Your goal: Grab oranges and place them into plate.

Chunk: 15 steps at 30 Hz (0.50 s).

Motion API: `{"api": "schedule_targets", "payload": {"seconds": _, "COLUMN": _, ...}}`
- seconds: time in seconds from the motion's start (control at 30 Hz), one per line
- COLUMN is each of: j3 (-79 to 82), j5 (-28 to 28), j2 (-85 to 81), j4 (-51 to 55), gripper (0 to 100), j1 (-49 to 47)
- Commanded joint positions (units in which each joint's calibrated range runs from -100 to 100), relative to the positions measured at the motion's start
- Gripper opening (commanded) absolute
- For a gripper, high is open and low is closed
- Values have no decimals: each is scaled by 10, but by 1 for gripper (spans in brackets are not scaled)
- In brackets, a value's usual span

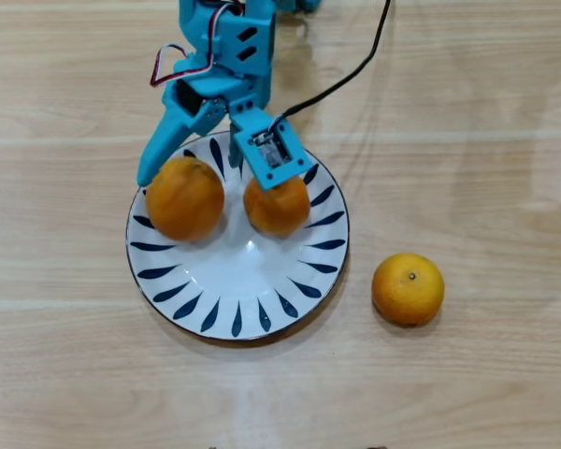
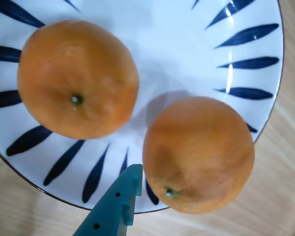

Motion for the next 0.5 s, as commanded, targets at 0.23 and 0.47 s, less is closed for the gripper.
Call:
{"api": "schedule_targets", "payload": {"seconds": 0.23, "j3": -209, "j5": -6, "j2": -72, "j4": 80, "gripper": 37, "j1": -146}}
{"api": "schedule_targets", "payload": {"seconds": 0.47, "j3": -302, "j5": -44, "j2": -14, "j4": 122, "gripper": 24, "j1": -234}}
